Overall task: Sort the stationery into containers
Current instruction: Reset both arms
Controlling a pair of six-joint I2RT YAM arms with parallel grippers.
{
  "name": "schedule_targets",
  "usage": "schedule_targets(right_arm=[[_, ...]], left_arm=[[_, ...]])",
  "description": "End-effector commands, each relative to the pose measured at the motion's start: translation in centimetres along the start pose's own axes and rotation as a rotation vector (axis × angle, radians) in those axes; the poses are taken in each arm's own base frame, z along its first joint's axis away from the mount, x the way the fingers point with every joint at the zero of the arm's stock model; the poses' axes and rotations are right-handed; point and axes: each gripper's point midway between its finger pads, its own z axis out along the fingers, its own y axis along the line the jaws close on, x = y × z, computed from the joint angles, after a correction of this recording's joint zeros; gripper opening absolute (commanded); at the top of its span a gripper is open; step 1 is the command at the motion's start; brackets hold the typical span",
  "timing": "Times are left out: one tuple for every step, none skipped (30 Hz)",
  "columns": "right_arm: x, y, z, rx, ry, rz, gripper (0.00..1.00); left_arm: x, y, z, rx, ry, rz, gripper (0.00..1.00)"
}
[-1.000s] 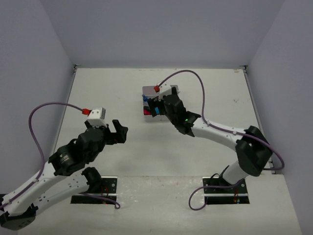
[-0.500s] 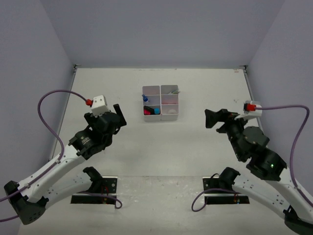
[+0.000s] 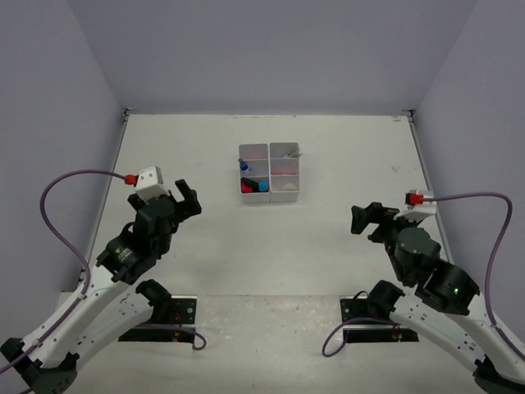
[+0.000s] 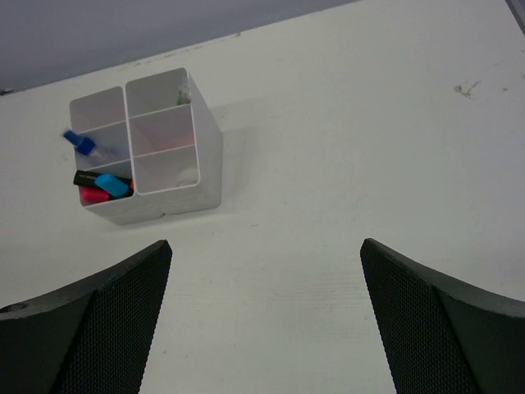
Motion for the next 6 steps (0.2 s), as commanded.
schedule_targets(right_arm=[[0.99,0.02,0.64,0.051,0.057,-0.016,0.99],[0.95,0.04,0.64,0.055,0.059,-0.014,0.99],[0.99,0.13,0.69,0.056,0.063,-0.008,0.99],[1.14,0.28,0.74,0.051,0.067,-0.001,0.99],[1.35,0.44,0.79,0.043,0.072,0.005,0.99],[1.50,0.54,0.89,0.040,0.071,0.011,0.99]], left_arm=[[-0.87,0.36,-0.69,0.022,-0.007,0.100,1.00],[-0.80,0.47,-0.72,0.019,-0.005,0.105,1.00],[-0.71,0.53,-0.75,0.019,-0.003,0.107,1.00],[-0.63,0.59,-0.75,0.019,-0.003,0.107,1.00],[-0.55,0.66,-0.72,0.018,-0.006,0.107,1.00],[-0.43,0.67,-0.64,0.018,-0.006,0.110,1.00]])
